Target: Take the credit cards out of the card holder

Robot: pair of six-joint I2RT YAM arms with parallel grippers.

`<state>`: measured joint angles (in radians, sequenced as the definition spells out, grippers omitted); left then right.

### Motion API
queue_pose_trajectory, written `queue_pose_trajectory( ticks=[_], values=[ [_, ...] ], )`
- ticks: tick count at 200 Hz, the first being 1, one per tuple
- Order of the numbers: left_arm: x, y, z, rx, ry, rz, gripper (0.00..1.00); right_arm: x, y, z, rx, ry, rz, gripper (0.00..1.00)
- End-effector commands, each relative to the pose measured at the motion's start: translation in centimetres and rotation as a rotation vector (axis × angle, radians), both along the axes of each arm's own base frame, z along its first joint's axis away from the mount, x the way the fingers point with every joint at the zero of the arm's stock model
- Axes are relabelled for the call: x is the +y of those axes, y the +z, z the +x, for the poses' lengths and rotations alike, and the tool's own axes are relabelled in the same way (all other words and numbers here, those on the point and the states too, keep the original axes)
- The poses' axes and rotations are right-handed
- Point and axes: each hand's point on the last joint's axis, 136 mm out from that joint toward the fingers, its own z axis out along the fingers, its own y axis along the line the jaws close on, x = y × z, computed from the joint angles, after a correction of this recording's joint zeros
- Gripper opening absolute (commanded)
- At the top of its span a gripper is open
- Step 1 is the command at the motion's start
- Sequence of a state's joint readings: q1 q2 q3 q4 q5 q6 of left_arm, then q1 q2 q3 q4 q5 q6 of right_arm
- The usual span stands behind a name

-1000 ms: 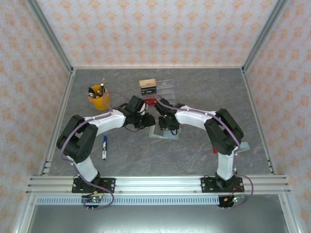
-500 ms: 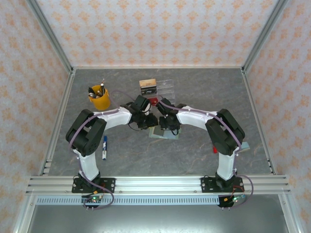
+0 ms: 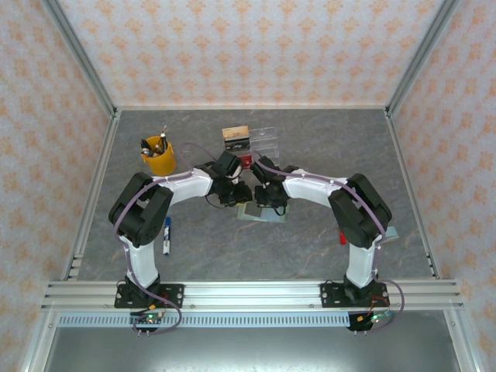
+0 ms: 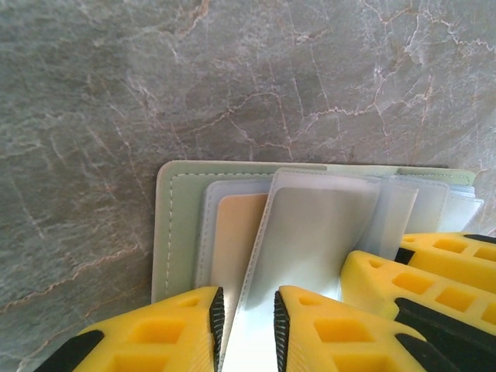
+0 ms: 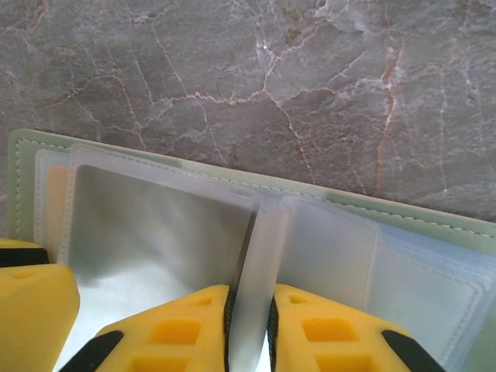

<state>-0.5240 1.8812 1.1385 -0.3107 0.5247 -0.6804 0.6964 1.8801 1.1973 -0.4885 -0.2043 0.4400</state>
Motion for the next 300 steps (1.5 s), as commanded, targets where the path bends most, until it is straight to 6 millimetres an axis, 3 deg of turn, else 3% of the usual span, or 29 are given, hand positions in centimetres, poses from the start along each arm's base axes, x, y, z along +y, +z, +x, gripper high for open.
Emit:
queue_pose_trajectory(
  ticks=[1, 59, 123, 162, 214, 236, 278, 282, 300],
  values=[
    [0.5, -2.2, -1.2, 0.059, -0.020, 0.080, 0.28, -2.0, -2.7, -2.2, 0.091, 0.003, -0.071, 0.20],
    [-0.3, -2.4, -1.6, 0.084, -0.049, 0.039, 0.29, -1.7, -2.8, -2.3, 0.097, 0.005, -0.031, 0.20],
    [-2.5, -0.2, -1.0, 0.046, -0.078, -0.097, 0.23, -1.2, -2.0, -2.0, 0.087, 0.008, 0.010, 0.20],
    [-2.6, -0.2, -0.9, 0.046, -0.073, -0.105, 0.19, -0.4, 0.6, -0.9, 0.019, -0.003, 0.069, 0.22],
    [-2.9, 0.1, -0.8, 0.037, -0.070, -0.126, 0.19, -0.4, 5.0, 0.2, -0.089, -0.051, 0.129, 0.35],
    [-3.4, 0.5, -0.6, 0.031, -0.071, -0.160, 0.19, -1.2, 6.2, 0.5, -0.134, -0.086, 0.125, 0.40],
    [-5.0, 1.7, -0.5, 0.018, -0.083, -0.272, 0.24, -4.5, 8.4, 1.0, -0.272, -0.195, 0.072, 0.48],
    [-5.2, 3.0, -0.4, -0.007, -0.086, -0.292, 0.25, -4.9, 8.6, 1.0, -0.285, -0.208, 0.067, 0.48],
    [-5.9, 4.0, -0.5, -0.027, -0.098, -0.321, 0.28, -6.4, 9.4, 1.1, -0.330, -0.262, 0.052, 0.50]
  ],
)
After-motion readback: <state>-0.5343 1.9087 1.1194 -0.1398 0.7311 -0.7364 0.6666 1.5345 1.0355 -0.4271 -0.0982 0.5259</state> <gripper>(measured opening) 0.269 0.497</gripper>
